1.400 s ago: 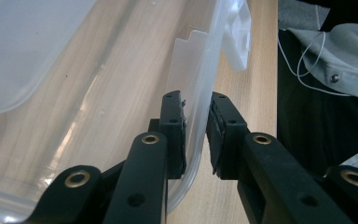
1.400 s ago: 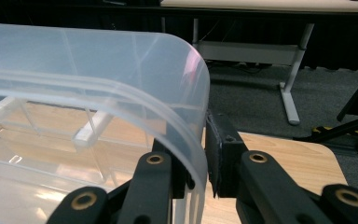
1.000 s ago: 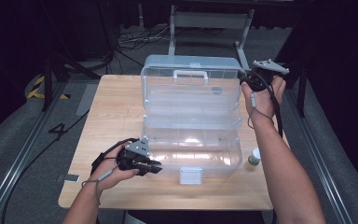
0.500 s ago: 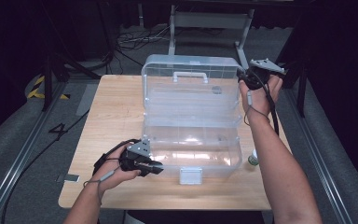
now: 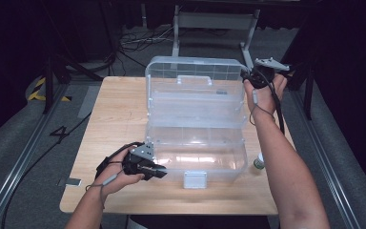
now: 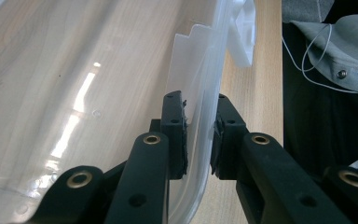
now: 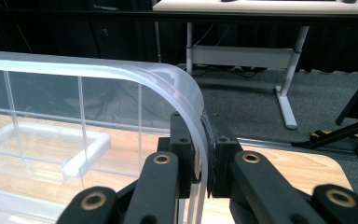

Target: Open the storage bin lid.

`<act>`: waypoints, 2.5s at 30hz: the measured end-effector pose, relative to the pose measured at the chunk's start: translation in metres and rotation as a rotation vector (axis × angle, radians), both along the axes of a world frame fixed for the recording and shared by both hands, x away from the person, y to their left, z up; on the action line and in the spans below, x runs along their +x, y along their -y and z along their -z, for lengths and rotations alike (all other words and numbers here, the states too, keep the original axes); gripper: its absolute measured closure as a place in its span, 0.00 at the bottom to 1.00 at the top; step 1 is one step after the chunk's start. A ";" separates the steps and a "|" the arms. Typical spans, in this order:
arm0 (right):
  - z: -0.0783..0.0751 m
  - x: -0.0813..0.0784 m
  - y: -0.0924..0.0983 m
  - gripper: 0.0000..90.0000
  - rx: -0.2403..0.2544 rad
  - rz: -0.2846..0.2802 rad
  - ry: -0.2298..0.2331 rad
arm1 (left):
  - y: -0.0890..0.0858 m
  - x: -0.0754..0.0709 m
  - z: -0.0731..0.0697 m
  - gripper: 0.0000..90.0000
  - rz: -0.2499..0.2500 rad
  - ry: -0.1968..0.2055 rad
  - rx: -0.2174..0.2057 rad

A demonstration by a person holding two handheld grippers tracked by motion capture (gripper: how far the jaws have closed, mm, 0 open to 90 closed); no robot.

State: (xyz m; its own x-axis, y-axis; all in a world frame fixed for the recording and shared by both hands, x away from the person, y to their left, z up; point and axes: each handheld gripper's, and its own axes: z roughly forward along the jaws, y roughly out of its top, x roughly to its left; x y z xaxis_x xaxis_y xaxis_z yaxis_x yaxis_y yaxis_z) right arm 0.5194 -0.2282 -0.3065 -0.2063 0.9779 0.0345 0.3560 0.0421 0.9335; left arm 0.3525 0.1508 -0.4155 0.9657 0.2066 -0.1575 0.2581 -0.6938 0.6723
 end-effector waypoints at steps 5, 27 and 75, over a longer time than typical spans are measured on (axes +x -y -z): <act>0.002 0.006 0.001 0.93 0.000 -0.011 -0.006 | 0.001 0.000 0.000 0.87 0.000 0.011 -0.001; 0.022 0.032 0.007 0.93 0.014 -0.052 0.001 | 0.002 0.000 -0.001 0.88 0.010 0.018 0.024; 0.060 0.073 0.019 0.93 0.041 -0.138 -0.089 | 0.001 0.002 -0.001 0.88 0.009 -0.010 0.015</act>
State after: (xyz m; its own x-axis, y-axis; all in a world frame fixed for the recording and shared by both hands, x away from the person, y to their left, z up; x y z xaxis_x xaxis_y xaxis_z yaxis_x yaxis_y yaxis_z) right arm 0.5926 -0.2471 -0.3668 -0.3330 0.9378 0.0977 0.4306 0.0591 0.9006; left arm 0.3545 0.1501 -0.4147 0.9659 0.2007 -0.1637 0.2584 -0.7062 0.6592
